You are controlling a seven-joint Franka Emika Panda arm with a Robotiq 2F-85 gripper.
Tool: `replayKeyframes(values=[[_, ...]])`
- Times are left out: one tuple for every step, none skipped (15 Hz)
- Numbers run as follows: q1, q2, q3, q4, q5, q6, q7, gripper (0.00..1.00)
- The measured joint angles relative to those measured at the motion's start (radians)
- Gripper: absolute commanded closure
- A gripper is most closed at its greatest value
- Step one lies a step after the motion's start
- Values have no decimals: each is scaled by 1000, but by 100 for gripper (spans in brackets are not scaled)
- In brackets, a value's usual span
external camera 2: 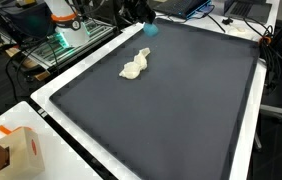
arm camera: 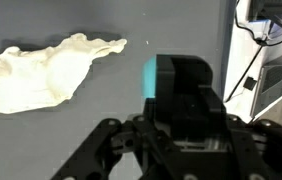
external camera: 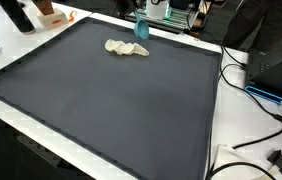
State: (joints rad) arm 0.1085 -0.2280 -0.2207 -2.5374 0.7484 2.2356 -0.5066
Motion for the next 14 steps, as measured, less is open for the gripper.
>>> replayKeyframes(values=[[-17,12,-3,6,25,-30,-20,75],[-37,27,-6,14,51,-64,-40,75],[-56,40,-8,22,74,-95,-57,75],[-76,56,-11,29,99,-125,-75,75],[-98,74,-14,38,125,-156,-92,75],[-119,92,-18,47,151,-185,-107,75],[-142,114,-21,57,179,-211,-122,75],[-163,133,-23,67,202,-235,-133,75],[-184,154,-24,78,224,-255,-142,75],[-201,172,-24,87,241,-271,-147,75],[-216,192,-24,98,256,-284,-149,75],[-228,212,-24,108,269,-296,-149,75],[-238,231,-24,118,283,-303,-149,75],[-247,250,-24,127,298,-309,-149,75]])
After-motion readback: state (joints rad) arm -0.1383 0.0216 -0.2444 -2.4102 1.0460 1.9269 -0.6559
